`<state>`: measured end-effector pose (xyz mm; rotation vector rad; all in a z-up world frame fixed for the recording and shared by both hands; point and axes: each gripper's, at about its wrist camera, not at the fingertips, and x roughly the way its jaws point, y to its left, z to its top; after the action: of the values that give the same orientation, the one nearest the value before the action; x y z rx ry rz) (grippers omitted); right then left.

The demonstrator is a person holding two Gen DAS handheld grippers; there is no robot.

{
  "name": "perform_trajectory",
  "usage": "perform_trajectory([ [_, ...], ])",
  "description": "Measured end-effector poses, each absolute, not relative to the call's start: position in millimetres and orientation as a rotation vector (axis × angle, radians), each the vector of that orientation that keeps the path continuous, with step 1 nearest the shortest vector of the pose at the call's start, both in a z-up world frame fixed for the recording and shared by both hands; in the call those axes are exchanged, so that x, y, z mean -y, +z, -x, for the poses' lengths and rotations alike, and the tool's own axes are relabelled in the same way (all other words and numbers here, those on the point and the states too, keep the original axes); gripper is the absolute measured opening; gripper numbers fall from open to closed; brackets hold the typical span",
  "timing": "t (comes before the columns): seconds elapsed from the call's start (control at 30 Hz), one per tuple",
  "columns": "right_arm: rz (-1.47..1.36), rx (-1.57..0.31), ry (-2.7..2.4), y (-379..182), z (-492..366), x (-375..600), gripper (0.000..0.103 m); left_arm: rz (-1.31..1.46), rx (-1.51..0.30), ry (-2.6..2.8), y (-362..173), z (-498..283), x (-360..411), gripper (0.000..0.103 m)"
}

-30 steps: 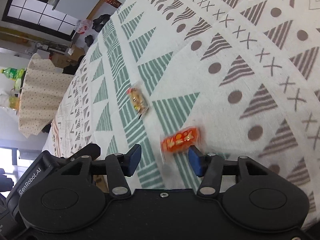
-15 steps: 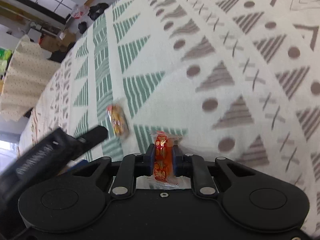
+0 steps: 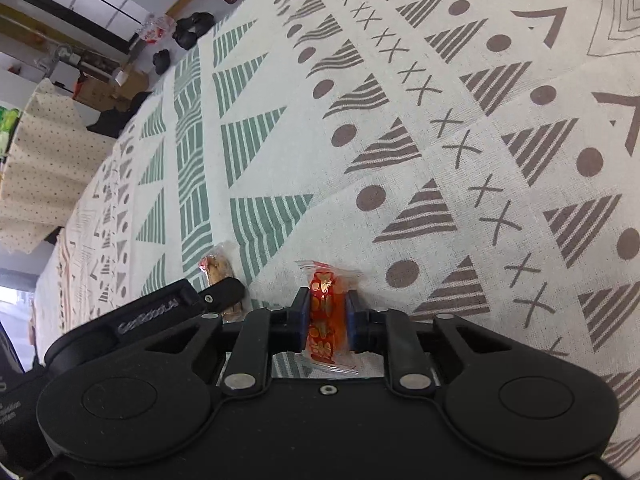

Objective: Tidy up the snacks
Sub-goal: 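Grasp the yellow-wrapped snack with the left tool while the right tool grasps the red candy packet, then carry both small snacks over the cardboard box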

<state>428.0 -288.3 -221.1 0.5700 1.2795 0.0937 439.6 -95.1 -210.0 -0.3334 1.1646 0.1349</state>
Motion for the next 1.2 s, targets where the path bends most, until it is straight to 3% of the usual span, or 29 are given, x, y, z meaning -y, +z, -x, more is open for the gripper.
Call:
perform_trajectory([
  [0.07, -0.521, -1.286, 0.102, -220, -428, 278, 0.031, 0.314, -1.173, 0.138, -207, -437, 96, 0.017],
  [0.1, -0.492, -1.296, 0.103, -221, -427, 273, 0.030, 0.315, -1.175, 0.138, -206, -434, 94, 0.017],
  [0.17, -0.496, -1.305, 0.089, -222, -425, 271, 0.019, 0.314, -1.174, 0.131, -202, -428, 91, 0.017],
  [0.23, -0.511, -1.304, 0.088, -221, -421, 271, 0.018, 0.318, -1.166, 0.128, -196, -423, 86, 0.017],
  [1.2, -0.513, -1.064, 0.236, -116, -359, 207, 0.018, 0.423, -0.955, 0.097, -81, -330, 1, 0.017],
])
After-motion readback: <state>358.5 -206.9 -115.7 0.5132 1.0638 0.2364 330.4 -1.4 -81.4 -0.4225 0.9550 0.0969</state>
